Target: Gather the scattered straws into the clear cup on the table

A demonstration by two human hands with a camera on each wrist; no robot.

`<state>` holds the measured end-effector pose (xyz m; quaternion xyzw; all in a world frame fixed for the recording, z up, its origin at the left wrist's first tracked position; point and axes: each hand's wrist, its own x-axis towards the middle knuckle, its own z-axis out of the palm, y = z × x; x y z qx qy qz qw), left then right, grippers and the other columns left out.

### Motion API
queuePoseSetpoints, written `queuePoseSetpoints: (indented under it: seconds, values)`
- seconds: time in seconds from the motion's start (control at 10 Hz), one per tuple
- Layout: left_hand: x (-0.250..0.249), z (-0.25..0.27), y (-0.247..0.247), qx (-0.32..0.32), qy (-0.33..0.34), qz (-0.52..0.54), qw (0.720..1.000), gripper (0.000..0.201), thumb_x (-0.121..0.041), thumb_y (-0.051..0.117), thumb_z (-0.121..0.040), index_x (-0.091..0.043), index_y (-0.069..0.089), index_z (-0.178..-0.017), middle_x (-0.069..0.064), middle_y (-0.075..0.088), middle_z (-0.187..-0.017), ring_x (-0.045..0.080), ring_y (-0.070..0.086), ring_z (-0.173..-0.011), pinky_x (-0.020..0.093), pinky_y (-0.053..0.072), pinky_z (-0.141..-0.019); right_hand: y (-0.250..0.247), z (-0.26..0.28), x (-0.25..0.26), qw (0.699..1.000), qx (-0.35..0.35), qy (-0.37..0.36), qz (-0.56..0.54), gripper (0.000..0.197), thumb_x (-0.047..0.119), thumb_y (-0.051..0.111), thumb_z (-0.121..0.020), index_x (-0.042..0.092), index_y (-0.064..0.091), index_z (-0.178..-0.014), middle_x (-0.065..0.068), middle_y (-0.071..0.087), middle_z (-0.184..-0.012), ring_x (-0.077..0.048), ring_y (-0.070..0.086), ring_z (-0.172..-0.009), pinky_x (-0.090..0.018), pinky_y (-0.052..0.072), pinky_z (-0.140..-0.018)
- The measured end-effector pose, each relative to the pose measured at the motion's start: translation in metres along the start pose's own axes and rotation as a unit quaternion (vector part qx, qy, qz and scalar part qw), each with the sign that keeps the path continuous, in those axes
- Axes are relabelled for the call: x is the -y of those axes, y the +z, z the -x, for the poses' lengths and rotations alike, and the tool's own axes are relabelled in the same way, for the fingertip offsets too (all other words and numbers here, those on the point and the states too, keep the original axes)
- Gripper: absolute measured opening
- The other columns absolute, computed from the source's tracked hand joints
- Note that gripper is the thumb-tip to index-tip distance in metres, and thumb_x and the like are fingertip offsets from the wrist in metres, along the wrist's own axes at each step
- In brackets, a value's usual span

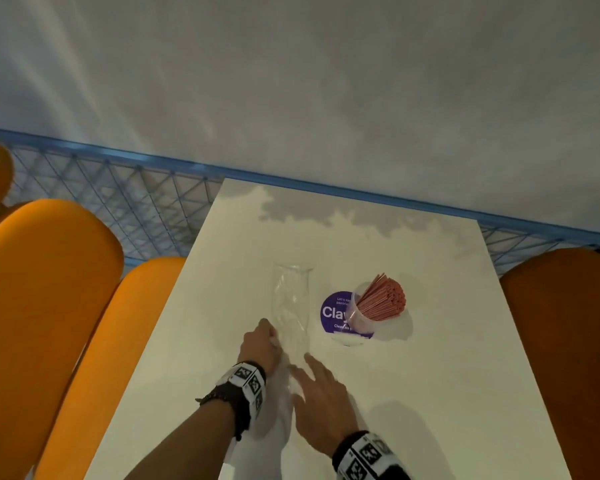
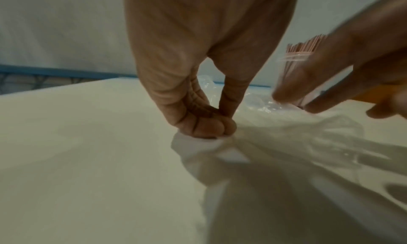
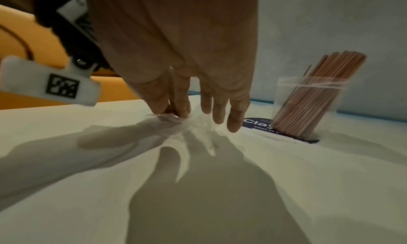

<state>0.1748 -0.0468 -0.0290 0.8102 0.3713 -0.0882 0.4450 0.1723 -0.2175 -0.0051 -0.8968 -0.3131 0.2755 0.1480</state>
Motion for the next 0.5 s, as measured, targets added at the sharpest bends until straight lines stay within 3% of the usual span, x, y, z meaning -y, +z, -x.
queuePoseSetpoints:
  seconds: [0.1,0.2,0.3,0.4,0.5]
  values:
    - [-0.009,-0.024,-0.015,0.0,0.021,-0.015,1.0,0.015,-0.015,0.048,-0.09,-0.02,0.048,-0.104,0.011,0.066,-0.093,0.028,0.065,-0.077,0.043,0.058,-0.073,0.004,-0.026,0.008,0.996,0.071,0.028,0.052,0.06,0.033,0.035,-0.1,0.032,0.009,-0.153,0.002,-0.006,-0.164,-0.023,-0.003,-0.151,-0.05,0.011,-0.119]
    - [-0.004,-0.019,-0.022,0.001,0.116,-0.146,0.983,0.042,-0.022,0.046,-0.095,-0.026,0.039,-0.136,0.005,0.058,-0.129,0.024,0.058,-0.113,0.04,0.048,-0.095,-0.002,-0.055,0.023,0.993,0.079,0.052,0.073,0.067,0.025,0.039,-0.096,0.022,0.006,-0.154,-0.002,-0.007,-0.164,-0.027,-0.003,-0.15,-0.052,0.014,-0.118]
    - [0.012,0.01,-0.014,0.046,0.203,-0.313,0.927,0.06,-0.02,0.04,-0.097,-0.031,0.015,-0.151,-0.008,0.016,-0.161,0.018,0.016,-0.147,0.042,0.021,-0.117,-0.011,-0.069,0.034,0.988,0.101,0.079,0.084,0.073,0.025,0.044,-0.094,0.018,0.002,-0.155,-0.004,-0.007,-0.164,-0.027,-0.001,-0.15,-0.051,0.022,-0.117]
    - [0.028,0.012,-0.008,0.102,0.171,-0.345,0.917,0.067,-0.017,0.037,-0.097,-0.03,0.002,-0.153,-0.012,-0.006,-0.162,0.017,-0.006,-0.149,0.045,0.007,-0.12,-0.017,-0.065,0.038,0.991,0.102,0.075,0.052,0.069,0.027,0.04,-0.096,0.02,0.006,-0.155,-0.003,-0.006,-0.164,-0.026,-0.001,-0.15,-0.05,0.021,-0.118]
    - [0.043,0.016,-0.008,0.022,0.218,-0.317,0.923,0.061,-0.023,0.033,-0.096,-0.03,0.011,-0.152,-0.015,0.002,-0.16,0.015,0.004,-0.149,0.038,0.006,-0.119,-0.031,-0.046,0.02,0.996,0.021,0.061,-0.067,0.056,0.025,0.04,-0.098,0.029,0.024,-0.151,0.0,0.016,-0.162,-0.02,0.019,-0.148,-0.04,0.021,-0.119]
